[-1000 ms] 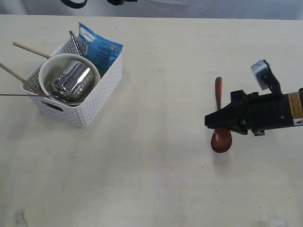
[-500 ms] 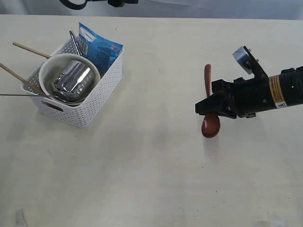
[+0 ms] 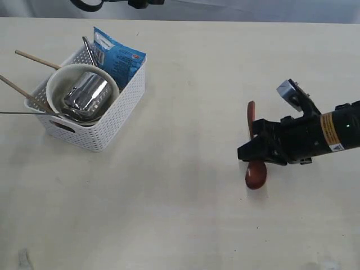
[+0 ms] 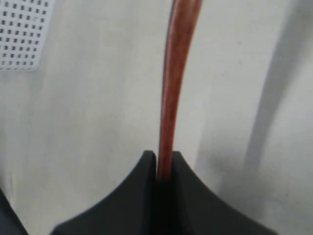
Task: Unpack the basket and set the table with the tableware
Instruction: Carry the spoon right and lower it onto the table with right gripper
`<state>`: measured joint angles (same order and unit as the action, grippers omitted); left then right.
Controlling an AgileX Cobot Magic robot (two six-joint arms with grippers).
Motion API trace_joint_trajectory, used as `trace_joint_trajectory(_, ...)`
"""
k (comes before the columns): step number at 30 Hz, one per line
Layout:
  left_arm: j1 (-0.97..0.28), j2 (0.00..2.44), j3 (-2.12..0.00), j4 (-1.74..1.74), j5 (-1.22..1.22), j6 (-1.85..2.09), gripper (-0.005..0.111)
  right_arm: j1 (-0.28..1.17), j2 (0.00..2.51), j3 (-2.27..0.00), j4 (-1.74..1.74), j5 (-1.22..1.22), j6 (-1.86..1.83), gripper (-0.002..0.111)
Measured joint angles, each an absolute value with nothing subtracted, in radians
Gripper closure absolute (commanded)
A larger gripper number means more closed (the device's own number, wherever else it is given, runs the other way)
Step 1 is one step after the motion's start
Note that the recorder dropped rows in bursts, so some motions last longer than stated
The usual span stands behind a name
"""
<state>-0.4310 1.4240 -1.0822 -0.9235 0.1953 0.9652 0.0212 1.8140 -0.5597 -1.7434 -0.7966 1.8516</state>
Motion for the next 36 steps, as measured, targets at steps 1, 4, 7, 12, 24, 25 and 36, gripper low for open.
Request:
trace_joint_trajectory(1,-0.431,1.424,-1.082,-0.924,0.195,0.965,0.045,0.021,1.814,-0.553,-1.743,-0.783,1.852,0.109)
trace_joint_trajectory(4,-0.431,1.424,-1.082,-0.924,0.195,0.965,0.045,0.021,1.814,-0.537,-1.743,-0.763,1.849,0.109)
trace_joint_trajectory(7,-0.431,1.424,-1.082,-0.924,0.199,0.965,0.045,0.021,1.814,-0.537,-1.743,-0.759,1.849,0.109)
trace_joint_trajectory(12,-0.431,1.424,-1.082,-0.924,0.203,0.965,0.045,0.021,1.823,-0.527,-1.743,-0.758,1.848,0.109)
trace_joint_trajectory(24,-0.431,1.424,-1.082,-0.924,0.206,0.965,0.045,0.021,1.862,-0.526,-1.743,-0.774,1.832,0.089)
trace_joint_trajectory(25,-0.431,1.424,-1.082,-0.924,0.206,0.965,0.045,0.021,1.862,-0.526,-1.743,-0.776,1.832,0.080)
trace_joint_trajectory(36,-0.431,1.424,-1.082,-0.924,0.206,0.965,0.045,0.021,1.862,-0.526,-1.731,-0.822,1.829,0.059)
